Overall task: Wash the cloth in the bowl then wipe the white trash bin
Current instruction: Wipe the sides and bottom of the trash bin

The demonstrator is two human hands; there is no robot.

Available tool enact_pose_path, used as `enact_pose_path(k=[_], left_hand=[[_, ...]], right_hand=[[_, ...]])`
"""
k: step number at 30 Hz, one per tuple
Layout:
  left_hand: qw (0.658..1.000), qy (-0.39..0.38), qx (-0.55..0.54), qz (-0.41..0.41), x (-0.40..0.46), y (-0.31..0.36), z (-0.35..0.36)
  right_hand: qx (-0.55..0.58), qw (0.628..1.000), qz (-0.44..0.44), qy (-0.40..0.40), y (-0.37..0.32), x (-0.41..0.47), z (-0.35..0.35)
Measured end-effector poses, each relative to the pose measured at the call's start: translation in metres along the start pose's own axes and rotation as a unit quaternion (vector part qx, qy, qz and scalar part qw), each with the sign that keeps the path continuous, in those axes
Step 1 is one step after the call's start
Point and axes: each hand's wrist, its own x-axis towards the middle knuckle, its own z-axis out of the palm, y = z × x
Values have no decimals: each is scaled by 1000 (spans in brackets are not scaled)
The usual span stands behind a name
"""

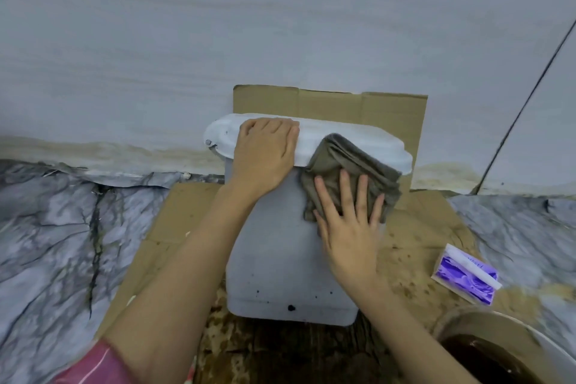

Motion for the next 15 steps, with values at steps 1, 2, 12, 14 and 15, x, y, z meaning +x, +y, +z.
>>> enact_pose_path(k=[1, 2, 12, 14, 15], left_hand=[[1000, -1, 5, 1, 2, 0, 2], [1000, -2, 8, 1, 4, -1, 4], [999, 24, 43, 15, 2, -4, 8], [998, 25, 48, 9, 4, -3, 9], [999, 23, 48, 6, 4, -3, 10]], right_hand=[[-9, 1000, -8, -19, 3, -23, 14], [-18, 999, -18, -43, 6, -50, 27], [14, 999, 26, -20, 18, -47, 16], [8, 998, 66, -1, 9, -3, 6], [11, 997, 72, -7, 2, 7, 5]])
